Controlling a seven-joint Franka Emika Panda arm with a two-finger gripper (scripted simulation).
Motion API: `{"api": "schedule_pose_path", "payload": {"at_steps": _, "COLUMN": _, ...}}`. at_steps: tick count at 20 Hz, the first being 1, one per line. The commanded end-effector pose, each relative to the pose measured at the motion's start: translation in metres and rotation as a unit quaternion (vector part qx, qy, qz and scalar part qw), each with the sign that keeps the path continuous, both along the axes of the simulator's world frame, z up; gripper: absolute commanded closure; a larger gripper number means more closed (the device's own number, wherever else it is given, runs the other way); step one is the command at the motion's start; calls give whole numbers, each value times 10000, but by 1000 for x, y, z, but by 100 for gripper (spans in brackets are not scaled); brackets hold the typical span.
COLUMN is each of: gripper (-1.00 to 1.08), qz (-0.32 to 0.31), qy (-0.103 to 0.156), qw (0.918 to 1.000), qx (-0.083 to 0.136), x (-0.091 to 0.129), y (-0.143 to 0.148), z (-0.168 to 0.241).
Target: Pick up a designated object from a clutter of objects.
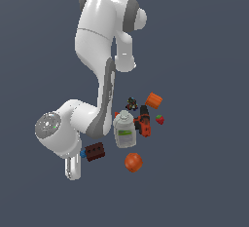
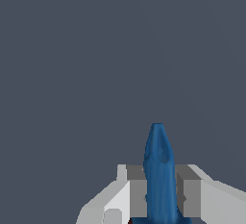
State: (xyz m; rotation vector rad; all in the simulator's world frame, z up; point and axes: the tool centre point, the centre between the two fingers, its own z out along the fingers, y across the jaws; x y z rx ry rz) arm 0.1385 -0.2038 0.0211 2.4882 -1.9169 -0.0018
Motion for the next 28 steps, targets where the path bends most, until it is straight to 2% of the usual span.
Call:
{"api": "schedule_pose_path", "payload": {"at_steps": 1, "gripper": 108, "qz": 2, "qy": -7, "qw": 10000, "qx": 3, "x": -1, "y": 4, "z": 9}}
{"api": "schedule_pose_path", "payload": {"at_steps": 10, "gripper": 108, "qz": 0, "qy": -7, "qw": 10000, "qx": 8, "x": -8, "y": 31, "z": 70}}
{"api": "schedule_pose_path", "payload": {"at_steps": 28, "gripper": 108, "qz": -8, "qy": -6, "qw": 10000, "qx": 2, "x": -29, "y": 116, "z": 269}}
